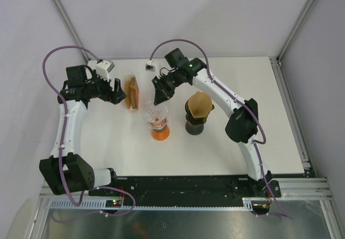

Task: Place the coffee filter in the dripper

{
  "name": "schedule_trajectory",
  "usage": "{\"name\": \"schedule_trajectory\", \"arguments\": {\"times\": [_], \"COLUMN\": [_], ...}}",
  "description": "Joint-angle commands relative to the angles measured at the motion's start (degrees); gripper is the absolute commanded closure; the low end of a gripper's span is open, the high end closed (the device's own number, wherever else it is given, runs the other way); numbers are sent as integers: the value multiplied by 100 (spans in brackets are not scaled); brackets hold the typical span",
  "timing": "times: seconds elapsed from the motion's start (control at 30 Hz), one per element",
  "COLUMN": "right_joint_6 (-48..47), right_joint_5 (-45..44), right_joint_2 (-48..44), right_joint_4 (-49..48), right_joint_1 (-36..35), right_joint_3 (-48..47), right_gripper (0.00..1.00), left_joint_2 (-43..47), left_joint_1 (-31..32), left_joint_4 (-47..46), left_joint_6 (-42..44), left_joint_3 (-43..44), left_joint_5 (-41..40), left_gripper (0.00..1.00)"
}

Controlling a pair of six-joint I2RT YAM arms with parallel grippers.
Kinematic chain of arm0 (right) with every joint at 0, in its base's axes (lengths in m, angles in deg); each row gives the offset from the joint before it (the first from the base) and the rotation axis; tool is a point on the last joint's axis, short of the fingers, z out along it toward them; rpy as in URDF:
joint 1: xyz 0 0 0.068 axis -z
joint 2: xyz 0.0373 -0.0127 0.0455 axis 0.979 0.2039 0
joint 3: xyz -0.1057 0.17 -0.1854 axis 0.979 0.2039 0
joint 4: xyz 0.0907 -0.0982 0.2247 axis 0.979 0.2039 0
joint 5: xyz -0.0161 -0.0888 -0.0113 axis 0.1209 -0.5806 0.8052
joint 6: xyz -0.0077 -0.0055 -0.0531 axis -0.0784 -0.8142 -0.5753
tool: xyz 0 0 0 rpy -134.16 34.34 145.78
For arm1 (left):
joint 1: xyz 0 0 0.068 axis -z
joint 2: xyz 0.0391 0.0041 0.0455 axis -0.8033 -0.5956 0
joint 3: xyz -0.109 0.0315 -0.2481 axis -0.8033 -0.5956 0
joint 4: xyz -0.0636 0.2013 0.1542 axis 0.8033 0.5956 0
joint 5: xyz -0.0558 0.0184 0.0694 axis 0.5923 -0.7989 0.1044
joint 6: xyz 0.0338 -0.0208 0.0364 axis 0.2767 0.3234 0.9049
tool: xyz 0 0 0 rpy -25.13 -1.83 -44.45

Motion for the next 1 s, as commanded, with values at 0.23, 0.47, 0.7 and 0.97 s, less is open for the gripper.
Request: {"name": "schedule_trajectory", "arguments": {"times": [0.23,0.47,0.7,0.97], "right_joint_6": [63,162,202,359], "right_joint_5": [270,317,242,149], "right_joint_2": [-22,23,-97,-416], "right_joint_4": [-164,-304,-319,-592], "right_joint_1": [72,135,168,140], "right_joint_3": [175,226,273,147], "right_gripper": [100,92,63,40], "left_joint_2": [14,2,-3,-227], "left_joint_1": [-47,-50,-50,-35], "left_joint_4": [-89,-82,-82,-184], "left_joint_6": [-24,-10,5,-97], "left_joint_3": [-36,-45,-34,-47], "left_joint_5": [210,212,227,-100], "left_gripper": [11,11,11,14]}}
